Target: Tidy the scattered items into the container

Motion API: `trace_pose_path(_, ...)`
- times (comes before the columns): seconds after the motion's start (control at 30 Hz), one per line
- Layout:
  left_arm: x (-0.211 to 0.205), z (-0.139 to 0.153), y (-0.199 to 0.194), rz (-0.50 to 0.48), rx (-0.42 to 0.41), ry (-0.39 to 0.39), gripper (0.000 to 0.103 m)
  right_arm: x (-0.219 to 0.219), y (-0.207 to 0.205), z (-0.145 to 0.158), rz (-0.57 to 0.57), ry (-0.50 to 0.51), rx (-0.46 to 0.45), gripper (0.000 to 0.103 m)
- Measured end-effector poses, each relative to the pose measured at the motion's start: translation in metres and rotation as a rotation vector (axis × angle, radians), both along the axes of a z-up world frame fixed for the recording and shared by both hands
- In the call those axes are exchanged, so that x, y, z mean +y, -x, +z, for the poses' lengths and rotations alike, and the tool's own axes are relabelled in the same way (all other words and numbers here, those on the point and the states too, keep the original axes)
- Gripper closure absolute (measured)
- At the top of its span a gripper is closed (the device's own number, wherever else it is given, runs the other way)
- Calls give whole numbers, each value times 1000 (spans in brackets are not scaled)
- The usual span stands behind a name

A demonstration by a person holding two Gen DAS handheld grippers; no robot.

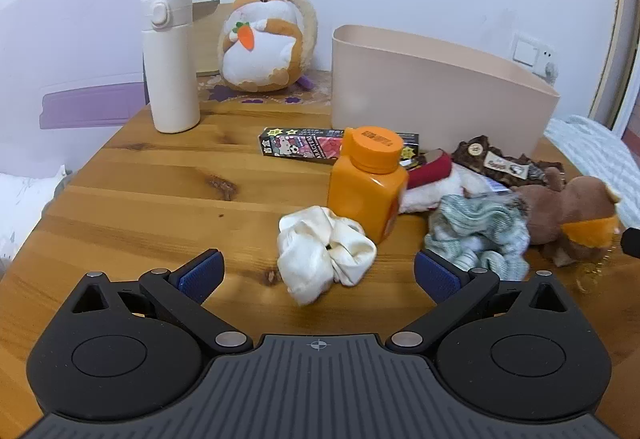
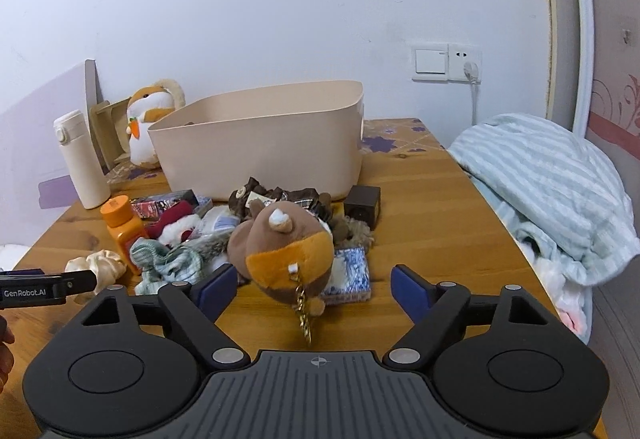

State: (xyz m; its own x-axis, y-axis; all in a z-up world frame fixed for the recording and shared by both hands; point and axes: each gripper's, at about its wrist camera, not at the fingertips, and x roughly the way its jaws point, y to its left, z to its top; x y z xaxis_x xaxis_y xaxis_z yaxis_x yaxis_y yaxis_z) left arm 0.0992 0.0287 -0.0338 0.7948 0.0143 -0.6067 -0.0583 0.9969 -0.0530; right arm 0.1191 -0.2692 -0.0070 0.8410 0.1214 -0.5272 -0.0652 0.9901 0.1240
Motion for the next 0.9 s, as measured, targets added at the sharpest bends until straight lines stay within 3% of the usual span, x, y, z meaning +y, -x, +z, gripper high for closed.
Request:
trace_pose_path(0.1, 2, -5, -10, -1, 7, -6, 0, 3, -10, -2, 15, 10, 4, 25)
trace_pose_path(0.53, 4, -19, -45, -43, 50, -15, 2, 27, -52, -10, 100, 89, 28, 27)
trace_pose_path(0.6, 4, -21, -50, -51, 70, -14, 17, 29, -59, -15, 107, 92, 49, 31)
trace_pose_path(0.83, 1, -25, -55, -72, 77, -31, 27, 27, -67, -19, 126, 70, 61, 41)
trace_pose_path(0.9, -2, -24, -54, -74, 71, -45, 44, 27, -66, -18, 132, 75, 57, 43)
